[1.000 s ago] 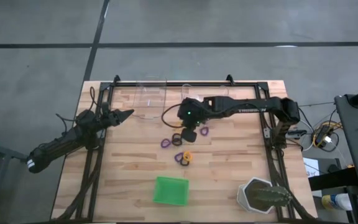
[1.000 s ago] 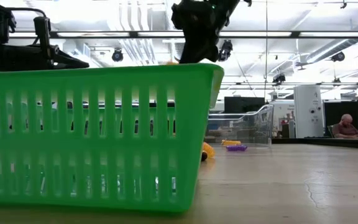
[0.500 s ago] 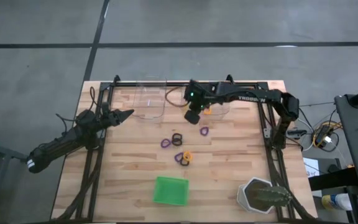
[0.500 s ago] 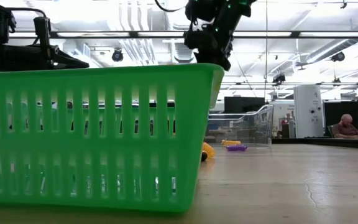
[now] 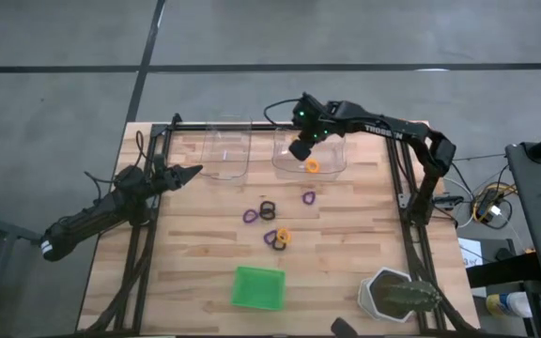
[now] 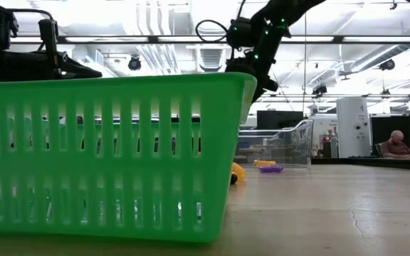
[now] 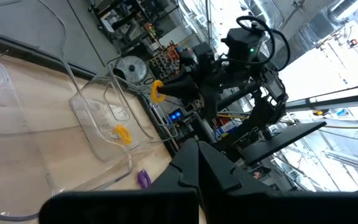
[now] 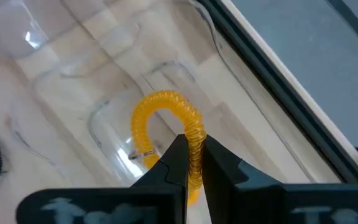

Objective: Sort spring keychains
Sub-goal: Put the top yellow spring keychain into the right transparent bin

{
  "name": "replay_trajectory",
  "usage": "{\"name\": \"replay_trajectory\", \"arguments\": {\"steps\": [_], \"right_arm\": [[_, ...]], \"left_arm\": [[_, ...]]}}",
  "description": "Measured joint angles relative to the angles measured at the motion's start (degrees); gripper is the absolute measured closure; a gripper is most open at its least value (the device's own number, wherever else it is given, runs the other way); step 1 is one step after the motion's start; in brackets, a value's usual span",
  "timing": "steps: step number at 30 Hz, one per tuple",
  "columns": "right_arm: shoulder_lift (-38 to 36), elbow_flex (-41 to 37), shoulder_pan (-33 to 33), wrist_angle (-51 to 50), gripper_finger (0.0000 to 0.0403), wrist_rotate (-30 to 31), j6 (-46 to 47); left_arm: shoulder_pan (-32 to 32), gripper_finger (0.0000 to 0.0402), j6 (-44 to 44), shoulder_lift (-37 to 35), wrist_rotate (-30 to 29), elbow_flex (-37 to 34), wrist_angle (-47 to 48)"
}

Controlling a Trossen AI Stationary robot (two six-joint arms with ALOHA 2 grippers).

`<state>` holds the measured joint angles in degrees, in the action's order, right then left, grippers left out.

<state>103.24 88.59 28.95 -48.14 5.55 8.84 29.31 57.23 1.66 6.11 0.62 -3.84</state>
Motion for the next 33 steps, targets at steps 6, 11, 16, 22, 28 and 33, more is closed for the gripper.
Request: {"name": "replay_trajectory", "arguments": {"steps": [6, 11, 16, 22, 28, 33], "right_arm": [[0.00, -3.71, 0.52, 0.65, 0.0380, 0.02, 0.04], [0.00, -7.84, 0.59, 1.70, 0.0380, 0.03, 0.15], [0.00, -11.86, 0.74, 3.31, 0.0380, -0.21, 0.49], [0.00, -16.26, 1.00, 6.78, 0.0380, -1.96, 2.09], [0.00, -18.81, 1.37, 8.42, 0.0378, -2.11, 3.21], [0.01, -19.27, 1.51, 9.38, 0.0363, -2.11, 3.22]], "left_arm": [[0.01, 0.0402, 0.00, 0.01, 0.00, -0.01, 0.00], [-0.01, 0.0402, 0.00, 0.00, 0.00, 0.00, 0.02], [0.01, 0.0402, 0.00, 0.00, 0.00, 0.00, 0.02], [0.00, 0.0402, 0.00, 0.01, 0.00, -0.01, 0.00], [0.01, 0.0402, 0.00, 0.01, 0.00, -0.01, 0.02], [0.00, 0.0402, 0.00, 0.00, 0.00, 0.00, 0.02]]}}
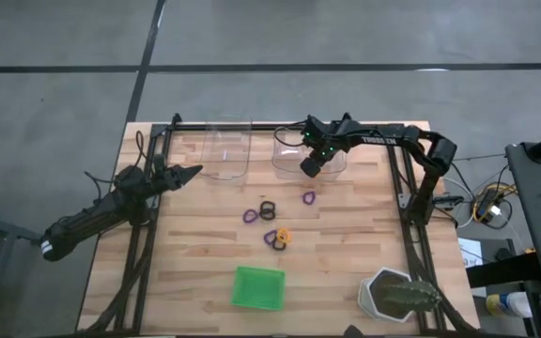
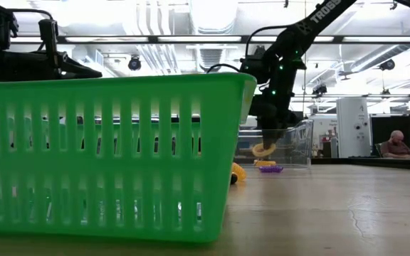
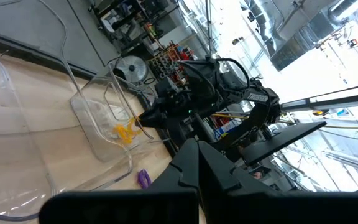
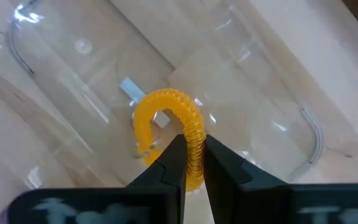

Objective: Sort spring keychains
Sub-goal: Put the top yellow spring keychain into the right transparent bin, then put the yellow spring keychain into the right transparent bin

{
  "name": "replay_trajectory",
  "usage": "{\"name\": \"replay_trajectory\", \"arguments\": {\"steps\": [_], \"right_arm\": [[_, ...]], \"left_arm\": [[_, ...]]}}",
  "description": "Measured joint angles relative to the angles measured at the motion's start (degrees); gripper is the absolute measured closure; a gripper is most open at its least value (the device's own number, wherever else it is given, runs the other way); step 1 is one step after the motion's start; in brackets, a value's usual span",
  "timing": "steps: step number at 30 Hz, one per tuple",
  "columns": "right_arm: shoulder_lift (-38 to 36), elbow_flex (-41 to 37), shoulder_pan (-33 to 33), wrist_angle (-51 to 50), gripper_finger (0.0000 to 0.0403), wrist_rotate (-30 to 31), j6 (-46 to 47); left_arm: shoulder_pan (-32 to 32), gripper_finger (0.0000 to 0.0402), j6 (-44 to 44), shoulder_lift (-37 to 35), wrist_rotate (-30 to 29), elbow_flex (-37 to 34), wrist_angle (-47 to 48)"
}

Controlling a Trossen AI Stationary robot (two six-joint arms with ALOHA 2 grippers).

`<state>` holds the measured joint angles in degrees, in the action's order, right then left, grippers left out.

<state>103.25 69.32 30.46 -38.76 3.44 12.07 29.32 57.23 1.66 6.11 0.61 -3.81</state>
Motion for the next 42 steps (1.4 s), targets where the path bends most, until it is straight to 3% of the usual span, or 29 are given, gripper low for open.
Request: {"name": "replay_trajectory", "arguments": {"steps": [16, 30, 42], "right_arm": [[-0.01, -0.04, -0.04, 2.25, 0.0349, 0.17, 1.02], [0.01, 0.12, -0.04, 2.29, 0.0223, 0.05, 4.10], [-0.01, 10.87, -1.43, -2.14, 0.0216, -2.24, 3.16]], "left_arm": [[-0.02, 0.0402, 0.00, 0.01, 0.00, -0.01, 0.00], [0.00, 0.0402, 0.01, 0.01, 0.00, 0.00, 0.00], [-0.02, 0.0402, 0.00, 0.01, 0.00, 0.00, 0.00]]}}
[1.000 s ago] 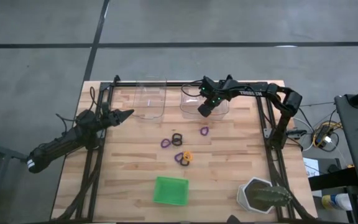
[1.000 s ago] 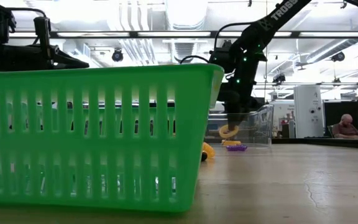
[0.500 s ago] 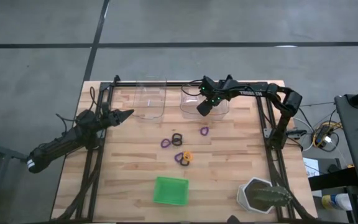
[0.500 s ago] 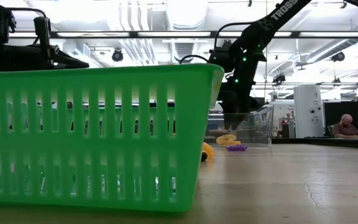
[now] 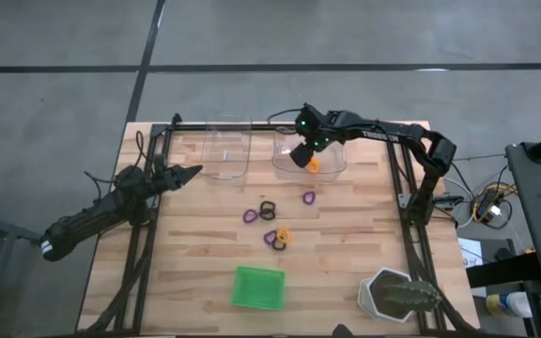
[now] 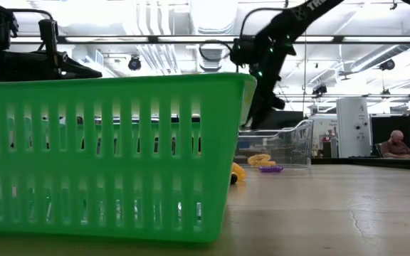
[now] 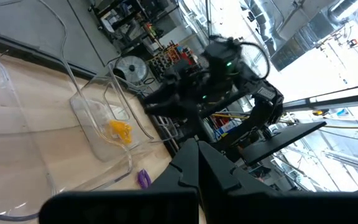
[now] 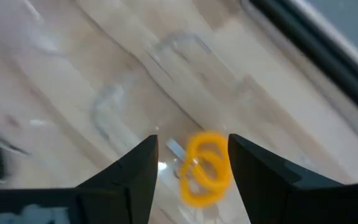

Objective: Sort spring keychains
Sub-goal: Put the yellow spring keychain into the right transparent bin

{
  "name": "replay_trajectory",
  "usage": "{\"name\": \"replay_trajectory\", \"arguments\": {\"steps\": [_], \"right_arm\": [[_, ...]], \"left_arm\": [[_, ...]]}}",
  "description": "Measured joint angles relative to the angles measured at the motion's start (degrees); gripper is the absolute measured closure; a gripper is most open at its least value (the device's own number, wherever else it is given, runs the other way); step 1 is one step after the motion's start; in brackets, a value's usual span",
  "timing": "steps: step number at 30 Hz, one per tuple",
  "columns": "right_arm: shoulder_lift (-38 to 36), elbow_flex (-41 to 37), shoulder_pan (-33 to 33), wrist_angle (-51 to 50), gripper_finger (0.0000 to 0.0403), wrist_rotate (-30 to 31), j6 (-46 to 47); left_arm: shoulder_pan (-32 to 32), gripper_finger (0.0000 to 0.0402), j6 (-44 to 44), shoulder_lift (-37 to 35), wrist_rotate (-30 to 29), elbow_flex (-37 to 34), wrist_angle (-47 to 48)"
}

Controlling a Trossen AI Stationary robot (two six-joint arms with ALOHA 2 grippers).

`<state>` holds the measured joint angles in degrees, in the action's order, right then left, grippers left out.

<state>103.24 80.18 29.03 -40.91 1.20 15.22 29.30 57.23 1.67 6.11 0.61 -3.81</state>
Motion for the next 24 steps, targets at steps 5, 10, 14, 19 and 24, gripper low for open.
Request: {"name": "replay_trajectory", "arguments": {"steps": [5, 10, 14, 19, 24], "right_arm": [[-0.02, 5.26, -2.57, -0.89, 0.0214, -0.14, -0.34], [-0.04, 10.09, -6.73, -2.10, 0.0213, -0.16, -0.71], [-0.04, 12.53, -11.13, -2.53, 0.0213, -0.16, -1.80], [-0.07, 14.49, -16.91, -2.56, 0.0213, -0.18, -2.17], [-0.07, 14.95, -21.33, -2.56, 0.0213, -0.12, -2.32]], "left_arm": [[0.01, 0.0402, 0.00, -0.01, 0.00, 0.00, -0.01], [0.02, 0.0402, 0.00, 0.00, 0.02, 0.01, -0.02], [0.02, 0.0402, 0.01, -0.02, 0.02, 0.00, -0.01], [0.02, 0.0402, 0.00, -0.02, 0.00, -0.01, -0.02], [0.02, 0.0402, 0.00, -0.02, 0.01, 0.00, 0.00]]}}
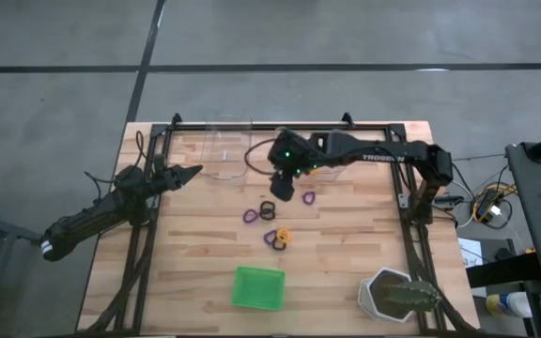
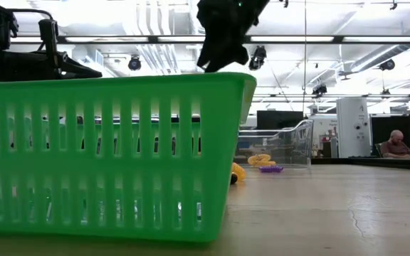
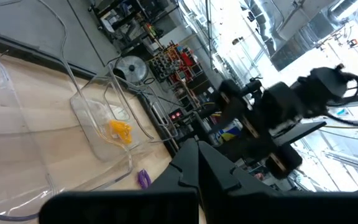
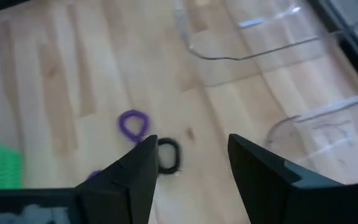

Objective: Sort spring keychains
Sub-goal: Put the yellow spring keychain into the right transparent bin

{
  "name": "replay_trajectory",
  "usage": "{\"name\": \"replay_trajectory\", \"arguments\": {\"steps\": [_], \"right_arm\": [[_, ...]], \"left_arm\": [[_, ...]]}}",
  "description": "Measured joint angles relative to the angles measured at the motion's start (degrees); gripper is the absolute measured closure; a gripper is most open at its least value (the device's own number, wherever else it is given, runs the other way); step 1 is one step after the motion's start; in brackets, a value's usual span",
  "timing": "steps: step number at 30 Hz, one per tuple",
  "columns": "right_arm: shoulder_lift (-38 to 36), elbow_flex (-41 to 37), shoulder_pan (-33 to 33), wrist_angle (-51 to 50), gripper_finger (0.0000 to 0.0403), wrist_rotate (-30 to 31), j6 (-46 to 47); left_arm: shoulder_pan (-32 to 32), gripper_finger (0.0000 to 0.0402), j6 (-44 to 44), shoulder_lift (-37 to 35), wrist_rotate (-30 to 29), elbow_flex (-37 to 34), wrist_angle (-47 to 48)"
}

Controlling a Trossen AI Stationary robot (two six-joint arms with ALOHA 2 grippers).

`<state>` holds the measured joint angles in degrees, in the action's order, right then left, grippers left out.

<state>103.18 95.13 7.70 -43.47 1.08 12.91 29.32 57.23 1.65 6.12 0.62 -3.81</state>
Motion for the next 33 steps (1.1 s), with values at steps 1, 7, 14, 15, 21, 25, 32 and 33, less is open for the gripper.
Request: {"name": "replay_trajectory", "arguments": {"steps": [1, 7, 14, 15, 21, 25, 32, 33], "right_arm": [[0.00, 0.00, -0.82, -0.02, 0.0213, 0.02, 0.00], [0.38, -0.77, -5.04, 0.02, 0.0217, -0.02, 0.35], [2.35, -3.51, -8.44, -0.04, 0.0221, -3.19, 1.16], [2.91, -3.80, -8.85, -0.17, 0.0220, -3.71, 1.86], [4.70, -5.48, -10.90, 0.64, 0.0220, -5.95, 2.41], [5.87, -7.59, -12.02, 0.46, 0.0223, -7.81, 0.83], [9.39, -9.98, -14.06, 0.75, 0.0223, -10.54, -0.28], [9.98, -10.21, -14.37, 0.94, 0.0222, -10.64, -0.54]], "left_arm": [[-0.02, 0.0402, 0.02, 0.01, 0.00, -0.01, -0.01], [0.00, 0.0402, 0.00, 0.00, 0.00, -0.01, 0.00], [0.00, 0.0402, 0.00, 0.00, -0.01, 0.00, -0.02], [-0.02, 0.0402, 0.00, 0.00, -0.01, -0.01, 0.00], [-0.02, 0.0402, 0.00, 0.02, 0.01, -0.01, 0.00], [-0.02, 0.0402, 0.00, 0.01, 0.01, 0.00, 0.03], [0.00, 0.0402, 0.00, 0.30, 0.01, -0.01, 0.61], [0.00, 0.0402, 0.00, 0.46, 0.01, -0.01, 0.66]]}}
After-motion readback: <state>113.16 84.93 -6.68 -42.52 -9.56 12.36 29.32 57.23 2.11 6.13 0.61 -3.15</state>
